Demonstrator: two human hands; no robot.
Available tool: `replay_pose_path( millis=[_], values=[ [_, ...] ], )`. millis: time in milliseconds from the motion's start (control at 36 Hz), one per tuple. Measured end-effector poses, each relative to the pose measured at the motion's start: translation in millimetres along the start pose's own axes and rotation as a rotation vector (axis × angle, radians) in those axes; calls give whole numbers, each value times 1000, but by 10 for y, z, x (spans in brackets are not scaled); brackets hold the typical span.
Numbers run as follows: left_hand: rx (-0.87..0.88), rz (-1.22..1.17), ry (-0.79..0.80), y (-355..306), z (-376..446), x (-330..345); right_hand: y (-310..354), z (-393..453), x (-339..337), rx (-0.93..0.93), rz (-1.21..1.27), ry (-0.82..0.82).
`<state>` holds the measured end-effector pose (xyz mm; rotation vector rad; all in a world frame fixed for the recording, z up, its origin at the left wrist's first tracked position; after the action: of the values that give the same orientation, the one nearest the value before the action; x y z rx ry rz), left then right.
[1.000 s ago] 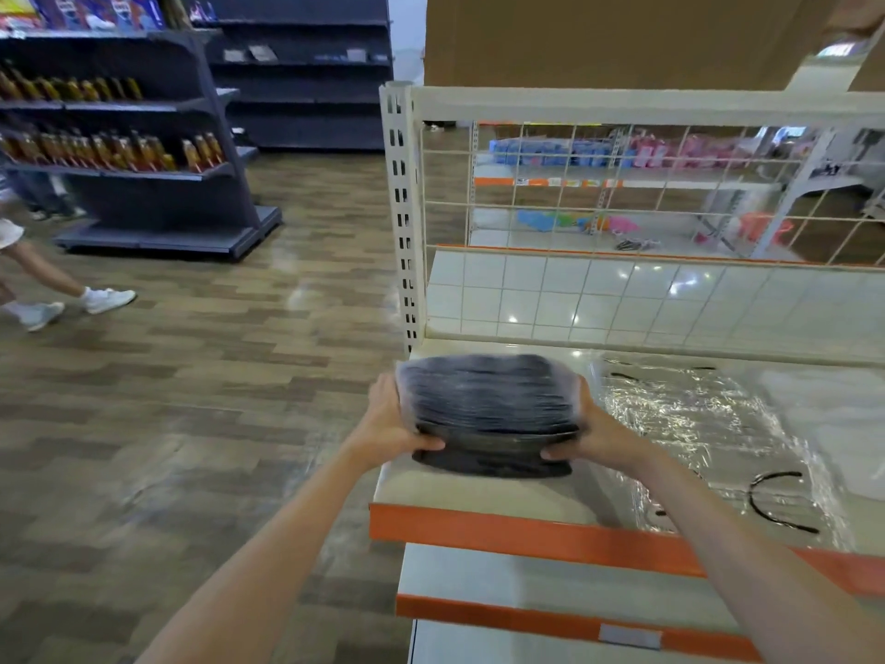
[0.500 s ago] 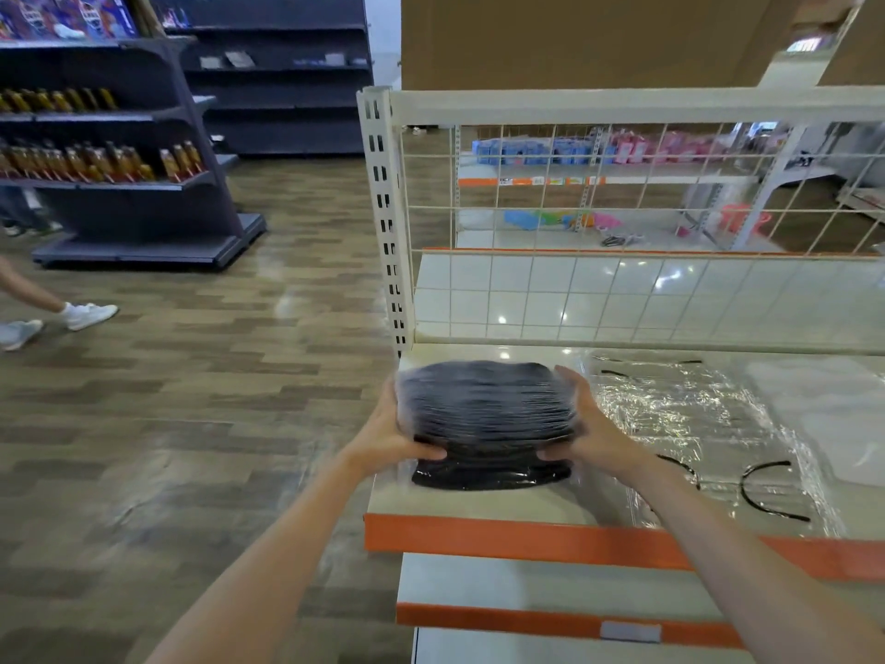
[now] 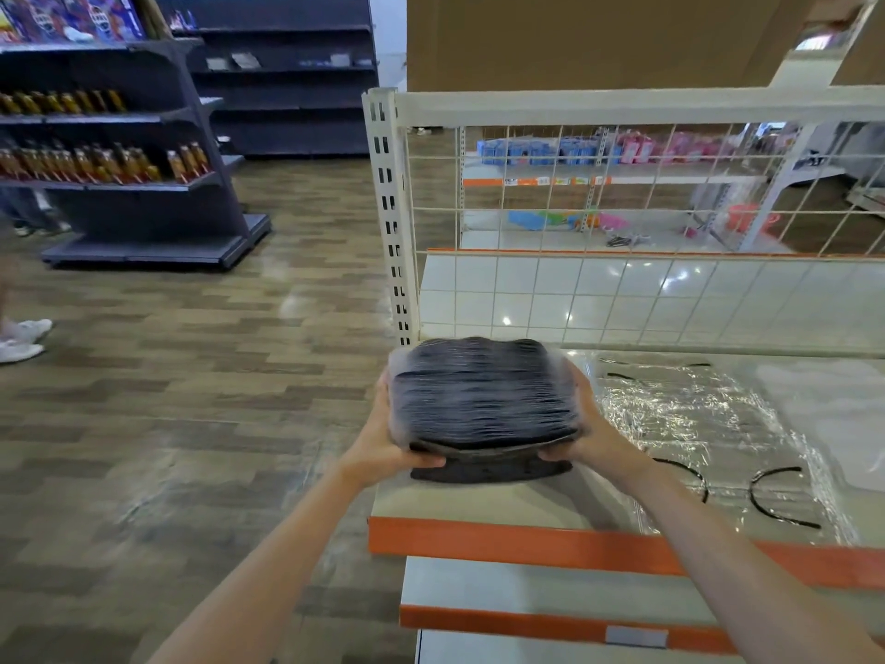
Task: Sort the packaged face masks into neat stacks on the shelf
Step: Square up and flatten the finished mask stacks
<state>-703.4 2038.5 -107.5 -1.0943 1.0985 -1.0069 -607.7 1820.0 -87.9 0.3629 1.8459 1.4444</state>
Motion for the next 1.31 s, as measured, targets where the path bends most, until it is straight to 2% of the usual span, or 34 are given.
replay_pose_path(
  millis=[167, 250, 444, 528, 694, 778, 917, 1111, 1306],
  values=[
    [-83, -94, 12, 144, -66, -60, -213, -75, 44, 119, 14, 58],
    [-52, -97, -1, 133, -41, -35, -231, -54, 62, 142, 58, 50],
    [-58, -138, -1, 223, -35, -29, -99, -15, 22, 23, 40, -37],
    [-111, -95, -15, 279, -18, -49, -49, 27, 29, -38, -17, -20],
    [-166, -37, -1, 281, 24, -20, -177, 50, -28, 34, 19, -54],
    [-178, -27, 22, 355, 28, 22, -236, 42, 19, 54, 22, 3],
    [-165, -12, -30, 352, 26, 26, -241, 39, 20, 40, 26, 30],
    [-221, 23, 37, 420, 117, -33, -207, 117, -11, 31, 37, 35],
    [-240, -58, 6, 276, 70, -59, -182, 128, -44, 38, 107, 82]
  ],
)
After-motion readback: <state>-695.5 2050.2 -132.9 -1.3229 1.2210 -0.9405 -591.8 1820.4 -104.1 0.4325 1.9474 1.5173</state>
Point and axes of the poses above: each hand's wrist, its own z-axis towards the middle knuckle, its own x-axis out of the palm, y = z × x, the point moved 8 cm from there along z, towards the middle knuckle, and after that the axes turned 9 degrees about -z, right-handed, at the moved point
